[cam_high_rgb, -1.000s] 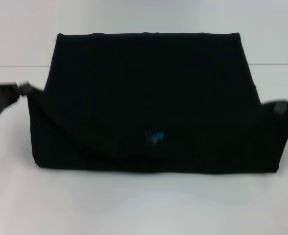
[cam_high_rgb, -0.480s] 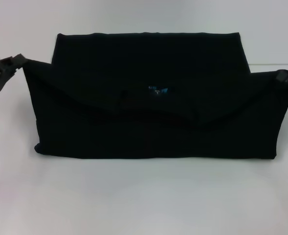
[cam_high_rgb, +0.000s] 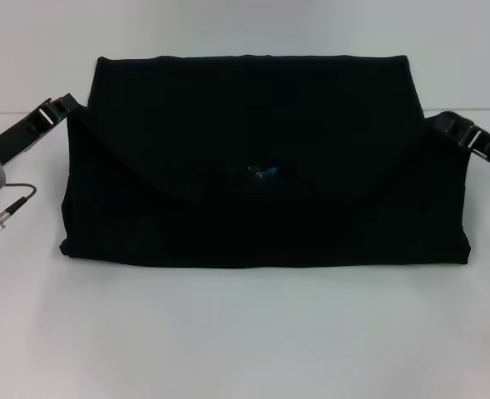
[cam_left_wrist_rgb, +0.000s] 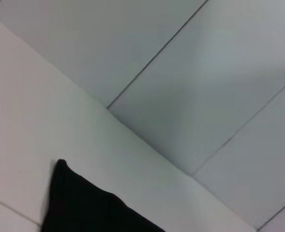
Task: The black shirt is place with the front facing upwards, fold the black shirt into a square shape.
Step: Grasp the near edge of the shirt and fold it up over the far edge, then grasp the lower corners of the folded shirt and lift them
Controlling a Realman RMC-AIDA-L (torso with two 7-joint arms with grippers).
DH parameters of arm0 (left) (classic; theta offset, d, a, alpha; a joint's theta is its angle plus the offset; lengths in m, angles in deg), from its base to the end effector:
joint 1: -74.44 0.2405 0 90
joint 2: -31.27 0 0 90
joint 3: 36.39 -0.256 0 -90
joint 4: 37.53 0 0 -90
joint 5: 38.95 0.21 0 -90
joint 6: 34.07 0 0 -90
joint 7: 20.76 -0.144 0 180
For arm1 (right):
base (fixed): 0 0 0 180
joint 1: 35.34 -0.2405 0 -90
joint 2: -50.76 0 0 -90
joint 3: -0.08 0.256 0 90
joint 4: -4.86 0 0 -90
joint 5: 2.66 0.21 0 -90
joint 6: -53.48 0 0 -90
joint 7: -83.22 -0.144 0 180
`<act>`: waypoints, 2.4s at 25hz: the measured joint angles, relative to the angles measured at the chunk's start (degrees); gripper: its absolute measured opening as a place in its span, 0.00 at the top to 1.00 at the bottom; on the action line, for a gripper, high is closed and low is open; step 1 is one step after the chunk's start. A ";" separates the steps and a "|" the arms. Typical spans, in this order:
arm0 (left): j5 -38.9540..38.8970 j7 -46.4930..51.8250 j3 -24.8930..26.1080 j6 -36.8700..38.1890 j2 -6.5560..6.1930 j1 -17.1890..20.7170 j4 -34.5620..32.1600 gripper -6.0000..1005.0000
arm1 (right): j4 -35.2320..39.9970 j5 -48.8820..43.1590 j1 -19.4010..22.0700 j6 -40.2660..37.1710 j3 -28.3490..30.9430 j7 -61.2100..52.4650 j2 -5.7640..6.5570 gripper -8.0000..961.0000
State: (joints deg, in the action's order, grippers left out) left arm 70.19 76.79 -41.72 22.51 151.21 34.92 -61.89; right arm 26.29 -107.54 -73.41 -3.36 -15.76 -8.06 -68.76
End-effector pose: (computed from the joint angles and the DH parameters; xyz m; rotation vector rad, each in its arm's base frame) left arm -0.3092 0.4117 0.0359 -1.6261 -1.3926 -1.0602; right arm 0.3015 0.4051 0.0129 -1.8060 1.3089 0.9591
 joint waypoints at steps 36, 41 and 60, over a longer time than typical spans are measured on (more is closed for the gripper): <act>10.25 19.88 -5.30 21.91 -1.39 9.26 -10.28 0.30 | -0.72 1.06 8.63 -19.44 -5.22 -2.06 4.58 0.26; 25.20 26.00 -5.39 27.75 -2.94 8.68 -16.34 0.29 | 1.83 -6.14 8.68 -26.59 -9.49 -2.58 6.38 0.09; 30.50 21.94 -10.94 13.05 -1.81 7.05 -13.89 0.30 | 3.60 -11.18 7.98 -27.89 -12.42 -2.33 5.27 0.02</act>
State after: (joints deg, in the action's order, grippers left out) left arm 100.69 98.72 -52.66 35.55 149.40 41.97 -75.78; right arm 29.89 -118.72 -65.43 -31.25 -28.18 -10.39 -63.49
